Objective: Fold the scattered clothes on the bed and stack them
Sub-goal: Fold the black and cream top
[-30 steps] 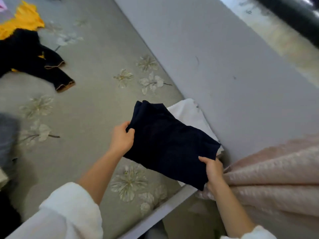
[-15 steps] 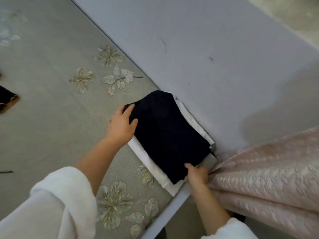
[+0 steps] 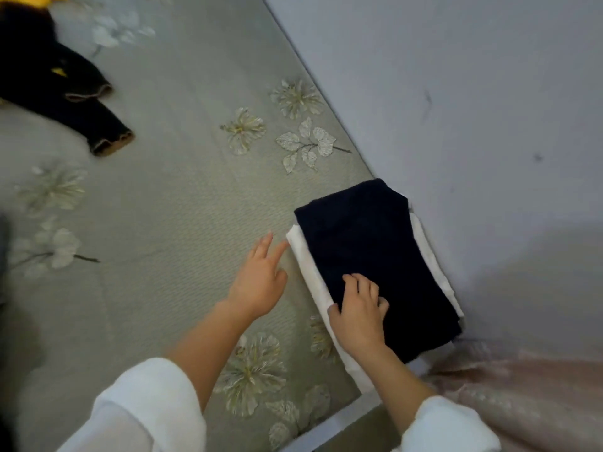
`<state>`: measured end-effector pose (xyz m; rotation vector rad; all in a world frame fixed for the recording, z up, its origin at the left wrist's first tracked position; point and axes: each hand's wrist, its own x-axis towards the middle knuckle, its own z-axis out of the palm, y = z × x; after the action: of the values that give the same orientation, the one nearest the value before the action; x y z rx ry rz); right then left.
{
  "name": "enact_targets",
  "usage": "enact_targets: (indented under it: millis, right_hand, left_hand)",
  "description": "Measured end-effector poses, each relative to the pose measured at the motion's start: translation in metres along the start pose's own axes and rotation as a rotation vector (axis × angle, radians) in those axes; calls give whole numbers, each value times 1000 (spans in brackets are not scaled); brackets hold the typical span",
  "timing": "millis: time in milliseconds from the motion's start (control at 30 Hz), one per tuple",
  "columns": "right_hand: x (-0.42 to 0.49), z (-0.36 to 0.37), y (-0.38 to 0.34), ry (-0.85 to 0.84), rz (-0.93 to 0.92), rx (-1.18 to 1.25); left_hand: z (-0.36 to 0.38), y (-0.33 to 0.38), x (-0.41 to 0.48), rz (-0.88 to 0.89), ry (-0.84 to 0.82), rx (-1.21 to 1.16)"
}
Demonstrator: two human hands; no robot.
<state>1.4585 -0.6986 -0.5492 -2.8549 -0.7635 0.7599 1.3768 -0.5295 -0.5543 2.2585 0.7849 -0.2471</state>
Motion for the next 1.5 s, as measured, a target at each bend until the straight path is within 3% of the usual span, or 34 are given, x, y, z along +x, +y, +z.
enact_targets:
  millis: [267,533,633,800,900,1000,1133,1200,1267,1400,1500]
  right_hand:
    - [-16,34,-165,-205,-457,-226]
    - [-93,105,-327,-361,-682,-268]
    - [-114,129,-394,-372,-716,-169]
    - [-133,158,-497,-283,-684,244]
    - [-138,171,-536,-283,-497,253]
    - [-131,185,-539,-343,-365,125]
    - [-132,175,-531,-421,-381,491]
    - [-132,154,-525,-438,-427,551]
    - [-131,128,-525,-445,-463,598]
    - [-136,57,-535,-452,-429,768]
    - [-151,-6,-531,-489,-447,803]
  left_hand:
    - [-60,-139,-132,-466,260,-173]
    - [-113,-255,-266,-620,564,-88]
    - [-142,-302,-296,-626,692,-12]
    - [-197,-374,-321,-681,841,18]
    - [-226,-412,-322,-766,794,24]
    - [-244,-432,-316,-799,616,177]
    - [-268,-444,-326,-867,337,426]
    - [-278,-444,-340,-898,234,499]
    - [-286,-440,-354,-856,263,409]
    - [-310,-409,-380,-580,557,-22]
    - [-339,-360,-396,-387,688,-171]
